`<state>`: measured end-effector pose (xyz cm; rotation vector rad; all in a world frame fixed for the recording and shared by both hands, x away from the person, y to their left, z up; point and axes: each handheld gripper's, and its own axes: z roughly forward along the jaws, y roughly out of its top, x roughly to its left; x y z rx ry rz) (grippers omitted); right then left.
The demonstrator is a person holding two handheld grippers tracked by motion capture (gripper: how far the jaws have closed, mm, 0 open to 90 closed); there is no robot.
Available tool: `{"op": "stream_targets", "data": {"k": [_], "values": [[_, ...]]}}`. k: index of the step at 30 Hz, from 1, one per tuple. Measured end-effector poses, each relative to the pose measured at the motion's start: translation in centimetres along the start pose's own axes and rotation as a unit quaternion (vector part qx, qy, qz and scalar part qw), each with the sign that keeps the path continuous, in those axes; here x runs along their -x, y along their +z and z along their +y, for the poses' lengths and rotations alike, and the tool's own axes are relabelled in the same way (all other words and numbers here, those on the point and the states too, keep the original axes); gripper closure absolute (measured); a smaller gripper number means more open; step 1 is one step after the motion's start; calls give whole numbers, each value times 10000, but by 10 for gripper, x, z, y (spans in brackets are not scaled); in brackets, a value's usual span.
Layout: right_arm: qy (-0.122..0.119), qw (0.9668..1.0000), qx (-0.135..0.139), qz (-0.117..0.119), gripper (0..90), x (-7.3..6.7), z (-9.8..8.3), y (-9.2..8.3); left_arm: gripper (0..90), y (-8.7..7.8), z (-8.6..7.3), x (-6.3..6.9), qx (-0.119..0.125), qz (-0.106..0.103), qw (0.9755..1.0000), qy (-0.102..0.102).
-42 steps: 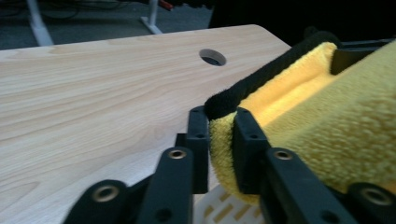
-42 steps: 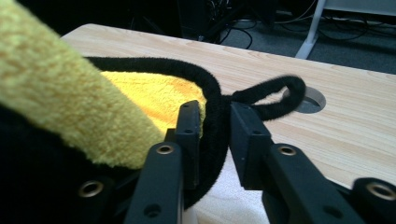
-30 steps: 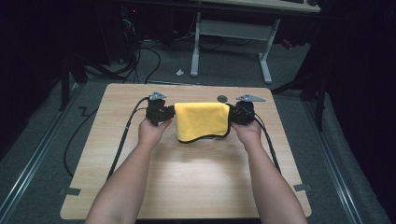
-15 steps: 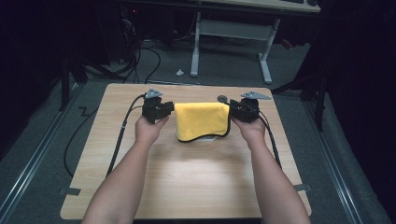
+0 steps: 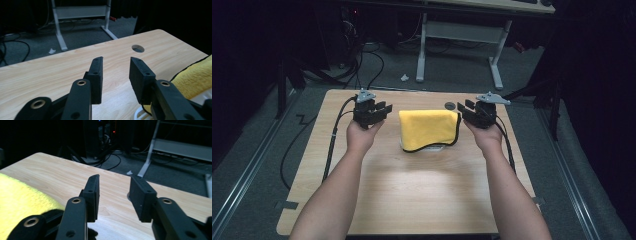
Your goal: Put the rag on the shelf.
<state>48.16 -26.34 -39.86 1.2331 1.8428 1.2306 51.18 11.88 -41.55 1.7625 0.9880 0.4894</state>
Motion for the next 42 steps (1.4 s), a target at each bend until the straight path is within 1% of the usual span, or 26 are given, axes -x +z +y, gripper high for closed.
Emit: {"op": "stream_targets", "data": {"k": [3,7,9,11,12,13,15,17,18,19,21,22,23,24,25,26,28,31,32,34,35,37,38,40,41,42], "values": [[-133,9998,70,-113,598,-2,1,-11,600,-11,2,2,126,62,9999,89],[-155,9996,76,-222,599,-2,-2,-24,561,-27,3,4,231,104,9997,69],[-143,9995,40,-265,596,-1,-3,-30,544,-34,2,5,227,144,9996,114],[-174,9994,10,-287,585,-2,-4,-38,521,-40,0,7,134,173,9996,201],[-191,9994,73,-292,579,-2,-5,-42,515,-43,-2,8,142,172,9995,236],[-202,9993,122,-303,572,-3,-6,-46,507,-45,-3,9,156,164,9995,228],[-197,9993,137,-300,545,-4,-8,-53,496,-53,-9,10,213,141,9995,202],[-228,9993,46,-302,502,-6,-11,-60,489,-60,-15,12,216,103,9995,193],[-263,9993,61,-263,481,-7,-13,-63,484,-63,-18,13,220,123,9994,219],[-285,9992,150,-246,465,-9,-16,-68,481,-67,-22,15,237,144,9993,247],[-331,9993,44,-175,415,-13,-21,-75,475,-75,-28,18,243,103,9994,223],[-366,9992,29,-144,403,-14,-23,-77,474,-81,-34,21,232,92,9995,184],[-435,9989,80,-145,394,-19,-28,-83,469,-85,-38,24,247,46,9995,166],[-481,9987,39,-163,373,-22,-30,-86,466,-90,-44,27,282,13,9994,184],[-530,9985,-7,-154,357,-26,-33,-90,459,-95,-52,32,240,3,9995,186],[-618,9980,54,-129,352,-31,-39,-96,454,-99,-59,36,194,-43,9996,208],[-726,9972,87,-175,336,-39,-48,-104,442,-106,-73,43,146,-114,9995,262],[-711,9974,36,-80,302,-52,-64,-115,427,-115,-101,54,-29,-237,9995,209],[-675,9977,26,-48,294,-56,-70,-118,423,-116,-110,58,-84,-270,9995,145],[-583,9983,-36,-8,283,-64,-82,-122,416,-119,-128,66,-221,-462,9987,-25],[-568,9984,-73,24,283,-69,-90,-124,410,-119,-134,70,-283,-502,9983,-10],[-601,9981,-95,21,265,-78,-103,-125,399,-121,-150,84,-469,-546,9972,203],[-622,9979,-150,50,264,-83,-110,-126,394,-122,-160,94,-587,-593,9961,275],[-610,9976,-316,36,269,-93,-126,-126,392,-125,-174,105,-672,-699,9948,326],[-575,9975,-401,57,269,-98,-135,-126,397,-127,-179,109,-719,-681,9946,310],[-543,9974,-460,58,270,-103,-146,-127,418,-127,-181,113,-867,-719,9931,321]]}}
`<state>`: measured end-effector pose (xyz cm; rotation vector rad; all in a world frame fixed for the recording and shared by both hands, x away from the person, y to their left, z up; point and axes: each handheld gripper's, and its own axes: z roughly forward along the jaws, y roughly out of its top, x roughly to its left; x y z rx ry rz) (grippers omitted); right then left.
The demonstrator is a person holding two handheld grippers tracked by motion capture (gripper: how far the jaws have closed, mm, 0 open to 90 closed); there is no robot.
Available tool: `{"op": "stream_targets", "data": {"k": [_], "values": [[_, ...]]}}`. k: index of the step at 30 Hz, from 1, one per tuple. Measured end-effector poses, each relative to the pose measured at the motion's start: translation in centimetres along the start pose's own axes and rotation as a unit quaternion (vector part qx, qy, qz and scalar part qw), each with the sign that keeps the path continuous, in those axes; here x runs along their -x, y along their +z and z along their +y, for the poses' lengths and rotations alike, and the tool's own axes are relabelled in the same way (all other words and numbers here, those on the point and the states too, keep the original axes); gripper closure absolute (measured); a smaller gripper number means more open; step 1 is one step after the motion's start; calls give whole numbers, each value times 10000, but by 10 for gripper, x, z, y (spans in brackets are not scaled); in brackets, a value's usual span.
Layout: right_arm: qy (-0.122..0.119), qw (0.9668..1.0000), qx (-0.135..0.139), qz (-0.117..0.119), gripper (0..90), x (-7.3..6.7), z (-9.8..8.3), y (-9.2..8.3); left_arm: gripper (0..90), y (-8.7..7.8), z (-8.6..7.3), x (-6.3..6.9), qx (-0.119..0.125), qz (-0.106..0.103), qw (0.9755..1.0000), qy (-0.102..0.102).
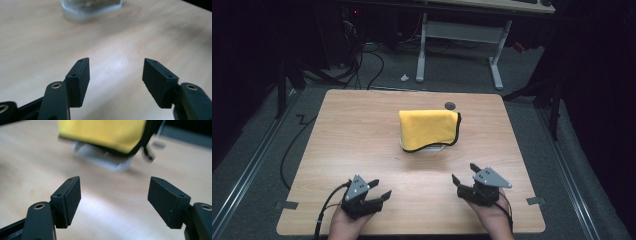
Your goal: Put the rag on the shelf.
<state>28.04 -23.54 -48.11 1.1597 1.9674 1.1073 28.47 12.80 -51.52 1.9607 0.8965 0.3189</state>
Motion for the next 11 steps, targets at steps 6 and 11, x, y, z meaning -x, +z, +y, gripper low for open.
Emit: {"op": "stream_targets", "data": {"k": [6,11], "values": [[-184,9990,-404,51,349,-16,-39,3,397,12,-1,9,-318,-90,9991,257],[128,9992,-384,31,357,-8,-38,7,397,13,-2,6,-308,-138,9993,153]]}}
